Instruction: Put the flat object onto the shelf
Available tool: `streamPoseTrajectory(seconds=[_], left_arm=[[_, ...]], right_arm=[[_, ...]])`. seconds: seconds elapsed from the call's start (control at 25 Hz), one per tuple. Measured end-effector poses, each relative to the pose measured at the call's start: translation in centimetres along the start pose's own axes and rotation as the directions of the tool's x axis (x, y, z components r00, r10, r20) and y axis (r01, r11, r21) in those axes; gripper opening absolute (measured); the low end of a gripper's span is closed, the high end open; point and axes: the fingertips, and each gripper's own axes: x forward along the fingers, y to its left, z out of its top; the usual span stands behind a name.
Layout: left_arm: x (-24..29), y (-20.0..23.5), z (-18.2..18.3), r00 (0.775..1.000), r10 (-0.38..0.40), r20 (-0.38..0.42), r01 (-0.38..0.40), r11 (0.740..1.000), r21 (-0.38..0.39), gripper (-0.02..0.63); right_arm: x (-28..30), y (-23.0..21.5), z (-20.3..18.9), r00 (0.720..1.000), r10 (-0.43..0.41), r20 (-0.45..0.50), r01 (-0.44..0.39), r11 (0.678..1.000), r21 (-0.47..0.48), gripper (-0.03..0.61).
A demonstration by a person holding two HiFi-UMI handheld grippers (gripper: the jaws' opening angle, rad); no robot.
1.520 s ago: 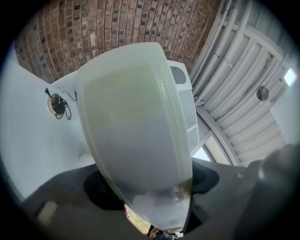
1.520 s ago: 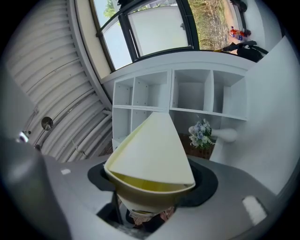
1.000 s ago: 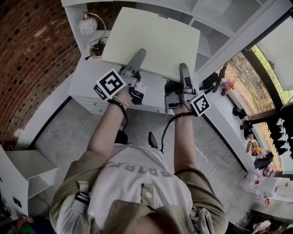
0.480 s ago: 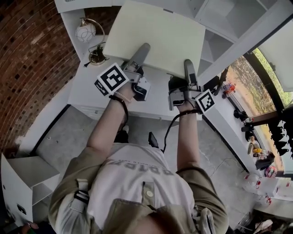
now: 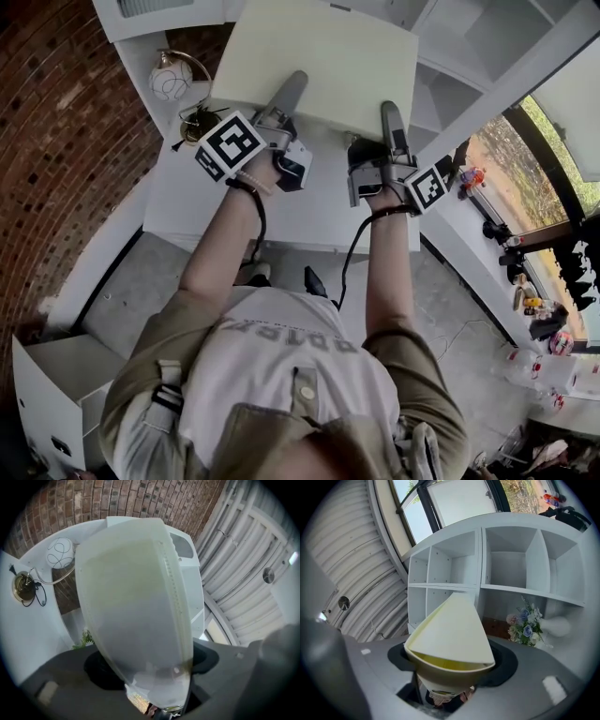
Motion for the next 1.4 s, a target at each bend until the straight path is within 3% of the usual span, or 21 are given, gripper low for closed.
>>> streamPoseTrajectory(seconds=[0.4, 0.88, 1.4], left_arm=[[3.7, 0.7, 2.0, 1.0, -0.004, -0.015, 0.004, 1.0, 0.002, 0.375], [6.7, 2.5, 3.4, 0.999, 0.03, -0.032, -0.031, 0.999, -0.019, 0.381], [7.5, 1.7, 2.3, 0.986, -0.085, -0.145, 0.099, 0.991, 0.089, 0.425]], right_arm=[[3.9, -0.8, 1.3, 1.0, -0.006, -0.004, 0.006, 1.0, -0.004, 0.328], [7.0, -2.8, 2.2, 0.995, -0.078, 0.054, 0.074, 0.995, 0.073, 0.324], [8.0, -3.1, 4.4, 0.956, -0.164, 0.245, 0.132, 0.981, 0.141, 0.308]])
